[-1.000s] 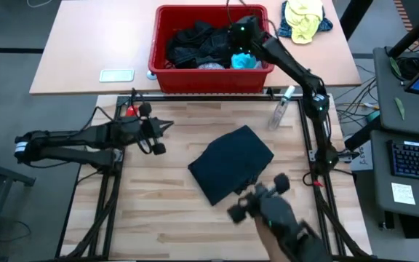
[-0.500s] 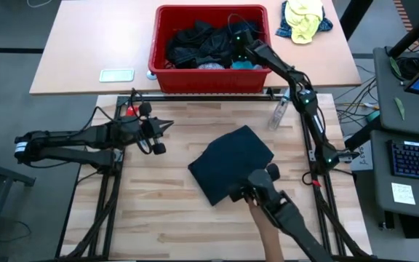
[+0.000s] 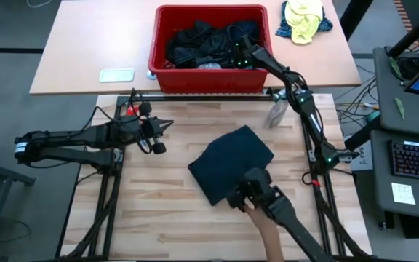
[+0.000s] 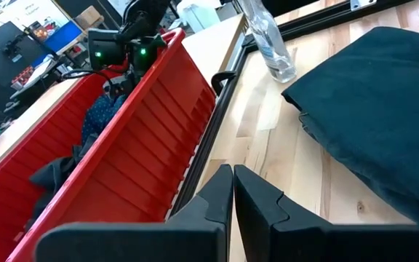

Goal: Fold Laundry from Bin
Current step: Fold the light blue shorts

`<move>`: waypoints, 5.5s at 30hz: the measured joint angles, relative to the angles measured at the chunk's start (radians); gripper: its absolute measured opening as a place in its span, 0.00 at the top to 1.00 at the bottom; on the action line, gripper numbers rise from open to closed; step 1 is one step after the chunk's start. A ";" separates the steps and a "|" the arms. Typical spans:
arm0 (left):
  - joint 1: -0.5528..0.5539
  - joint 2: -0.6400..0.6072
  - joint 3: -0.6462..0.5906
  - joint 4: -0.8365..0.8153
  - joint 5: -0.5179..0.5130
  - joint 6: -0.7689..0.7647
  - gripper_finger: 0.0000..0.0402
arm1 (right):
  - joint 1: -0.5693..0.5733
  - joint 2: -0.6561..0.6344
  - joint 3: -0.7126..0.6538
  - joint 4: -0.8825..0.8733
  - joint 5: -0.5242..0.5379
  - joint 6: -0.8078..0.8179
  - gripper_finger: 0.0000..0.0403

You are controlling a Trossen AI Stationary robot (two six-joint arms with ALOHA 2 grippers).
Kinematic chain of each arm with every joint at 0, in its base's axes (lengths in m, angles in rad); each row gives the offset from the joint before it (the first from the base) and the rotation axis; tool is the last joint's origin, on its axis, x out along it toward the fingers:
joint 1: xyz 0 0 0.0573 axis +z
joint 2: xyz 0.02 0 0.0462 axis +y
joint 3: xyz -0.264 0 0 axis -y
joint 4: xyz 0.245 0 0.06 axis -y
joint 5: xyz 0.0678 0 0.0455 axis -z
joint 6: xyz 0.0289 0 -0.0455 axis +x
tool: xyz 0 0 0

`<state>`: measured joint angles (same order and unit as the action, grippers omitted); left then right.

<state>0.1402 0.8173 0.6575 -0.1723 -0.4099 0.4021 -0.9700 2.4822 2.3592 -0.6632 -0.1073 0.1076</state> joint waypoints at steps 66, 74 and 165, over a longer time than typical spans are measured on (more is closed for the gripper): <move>0.000 0.136 -0.022 0.206 0.001 -0.106 1.00 | 0.365 -0.863 0.001 0.225 -0.112 -0.247 0.98; -0.001 0.165 0.042 0.272 0.184 -0.123 0.97 | 0.431 -0.881 -0.011 0.184 -0.297 -0.121 0.98; -0.202 0.713 0.402 -0.188 -0.074 -0.127 0.39 | 1.554 -1.127 -1.146 -0.508 0.418 0.911 0.19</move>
<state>-0.0619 1.5302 1.0595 -0.3608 -0.4843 0.2755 0.5840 1.3548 1.2137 -1.1716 0.3106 1.0184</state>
